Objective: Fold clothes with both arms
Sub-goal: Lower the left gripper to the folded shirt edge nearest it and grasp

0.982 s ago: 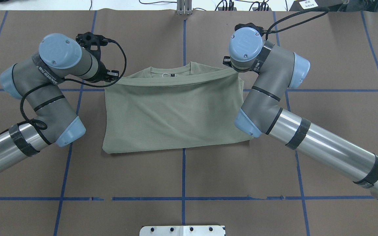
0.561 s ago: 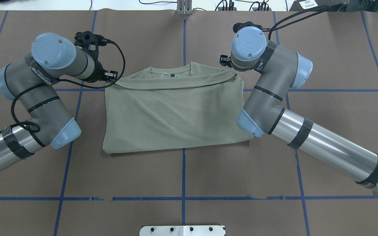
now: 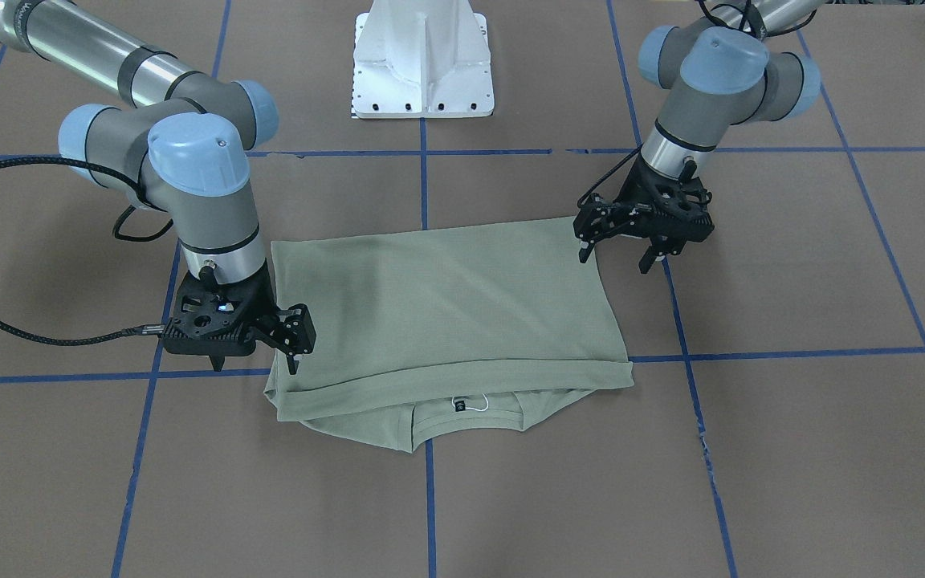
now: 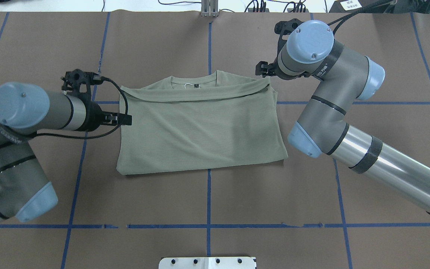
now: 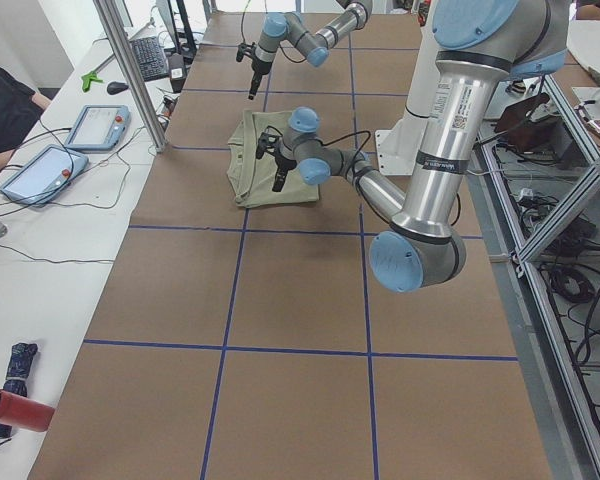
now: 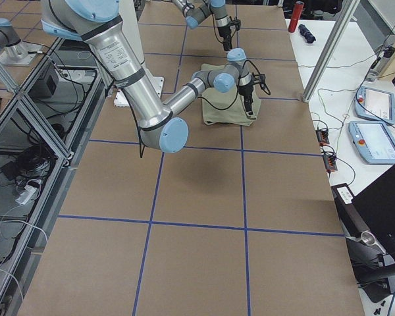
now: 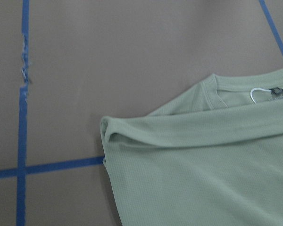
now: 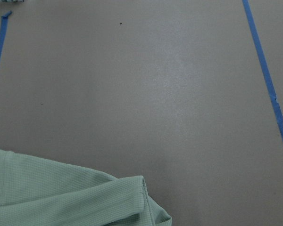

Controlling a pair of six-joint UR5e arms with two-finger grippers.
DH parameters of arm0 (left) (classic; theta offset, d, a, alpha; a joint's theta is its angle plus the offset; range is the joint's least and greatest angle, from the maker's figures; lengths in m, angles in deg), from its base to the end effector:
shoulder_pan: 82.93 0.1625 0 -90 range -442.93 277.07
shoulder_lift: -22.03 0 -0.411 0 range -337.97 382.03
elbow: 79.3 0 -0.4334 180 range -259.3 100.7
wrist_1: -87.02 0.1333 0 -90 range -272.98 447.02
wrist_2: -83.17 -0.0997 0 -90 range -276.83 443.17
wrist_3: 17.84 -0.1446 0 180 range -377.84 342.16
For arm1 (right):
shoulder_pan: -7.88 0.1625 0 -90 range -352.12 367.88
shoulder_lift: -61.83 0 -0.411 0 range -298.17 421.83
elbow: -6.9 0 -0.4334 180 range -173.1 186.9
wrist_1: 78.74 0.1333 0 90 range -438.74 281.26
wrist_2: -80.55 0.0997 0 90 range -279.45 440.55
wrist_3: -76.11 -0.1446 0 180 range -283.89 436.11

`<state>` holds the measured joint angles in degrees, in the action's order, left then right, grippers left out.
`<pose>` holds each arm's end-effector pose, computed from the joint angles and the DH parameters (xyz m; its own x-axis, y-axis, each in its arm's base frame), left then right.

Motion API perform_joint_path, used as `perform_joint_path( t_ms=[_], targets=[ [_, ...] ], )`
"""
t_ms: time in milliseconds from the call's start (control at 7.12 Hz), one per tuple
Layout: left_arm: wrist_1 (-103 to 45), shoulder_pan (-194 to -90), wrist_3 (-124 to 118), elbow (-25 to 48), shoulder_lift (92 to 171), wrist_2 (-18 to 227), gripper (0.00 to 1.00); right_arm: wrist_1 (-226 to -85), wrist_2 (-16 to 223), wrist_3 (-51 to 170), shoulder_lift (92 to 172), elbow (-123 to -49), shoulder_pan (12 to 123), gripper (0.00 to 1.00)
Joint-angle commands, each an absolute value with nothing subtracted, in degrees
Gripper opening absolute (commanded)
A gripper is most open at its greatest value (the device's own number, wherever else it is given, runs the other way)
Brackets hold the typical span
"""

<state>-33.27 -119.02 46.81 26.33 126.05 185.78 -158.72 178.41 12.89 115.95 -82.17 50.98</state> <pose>0.4640 -0.4641 0.3312 0.5465 0.1186 -0.8290 0.2082 0.9396 0.2717 -0.4831 -0.6076 0.2781 0.7343 0.0759 0.6745 -0.3085 0.9225 0.2321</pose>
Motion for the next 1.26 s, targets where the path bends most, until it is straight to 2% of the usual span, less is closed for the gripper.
perform_joint_path(
  t_ms=[0,842,982,1123],
  targets=[
    [-37.4,-111.3,57.2,26.7,123.1,180.2,0.92,-158.6,178.5,12.9,116.1,-82.7,51.0,1.0],
    [-37.3,-107.8,58.2,25.4,122.2,179.6,0.89,-158.6,178.5,13.0,116.1,-82.7,51.0,1.0],
    [-37.3,-107.8,58.3,25.4,122.3,179.6,0.78,-158.6,178.5,13.0,116.1,-82.7,51.0,1.0],
    [-37.3,-107.8,58.3,25.4,122.3,179.6,0.47,-158.6,178.5,13.0,116.1,-82.7,51.0,1.0]
  ],
)
